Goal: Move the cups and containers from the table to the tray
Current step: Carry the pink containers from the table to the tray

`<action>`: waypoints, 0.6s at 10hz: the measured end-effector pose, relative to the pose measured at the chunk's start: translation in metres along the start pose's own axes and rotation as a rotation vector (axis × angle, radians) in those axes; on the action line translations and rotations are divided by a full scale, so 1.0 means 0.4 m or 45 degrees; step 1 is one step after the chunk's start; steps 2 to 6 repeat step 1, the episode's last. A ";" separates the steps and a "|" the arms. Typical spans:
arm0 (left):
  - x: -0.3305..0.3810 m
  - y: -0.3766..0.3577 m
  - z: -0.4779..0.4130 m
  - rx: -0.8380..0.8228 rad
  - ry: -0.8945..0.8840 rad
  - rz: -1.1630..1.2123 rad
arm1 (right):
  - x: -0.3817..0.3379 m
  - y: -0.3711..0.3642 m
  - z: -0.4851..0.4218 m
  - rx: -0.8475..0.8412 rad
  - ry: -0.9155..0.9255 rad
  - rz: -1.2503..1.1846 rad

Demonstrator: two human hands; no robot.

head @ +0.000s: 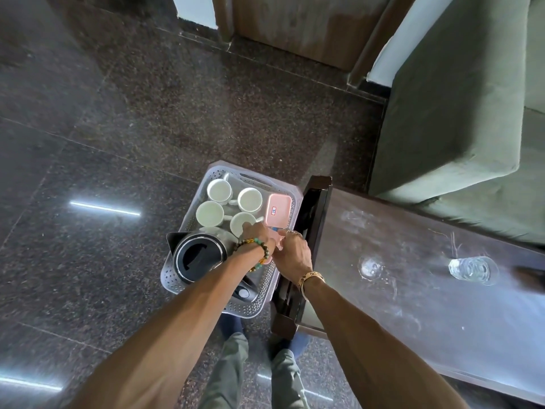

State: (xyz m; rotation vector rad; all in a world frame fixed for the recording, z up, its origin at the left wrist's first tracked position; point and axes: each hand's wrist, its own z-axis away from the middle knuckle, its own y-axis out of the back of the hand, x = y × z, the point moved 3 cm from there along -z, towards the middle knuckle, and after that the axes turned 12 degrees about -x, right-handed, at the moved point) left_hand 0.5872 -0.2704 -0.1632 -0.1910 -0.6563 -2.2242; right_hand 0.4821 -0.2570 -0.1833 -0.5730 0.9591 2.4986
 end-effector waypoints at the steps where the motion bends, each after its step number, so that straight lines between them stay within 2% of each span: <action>1: 0.018 0.016 0.044 0.027 -0.074 0.052 | -0.016 0.045 0.040 0.092 0.144 0.153; 6: 0.018 0.016 0.044 0.027 -0.074 0.052 | -0.016 0.045 0.040 0.092 0.144 0.153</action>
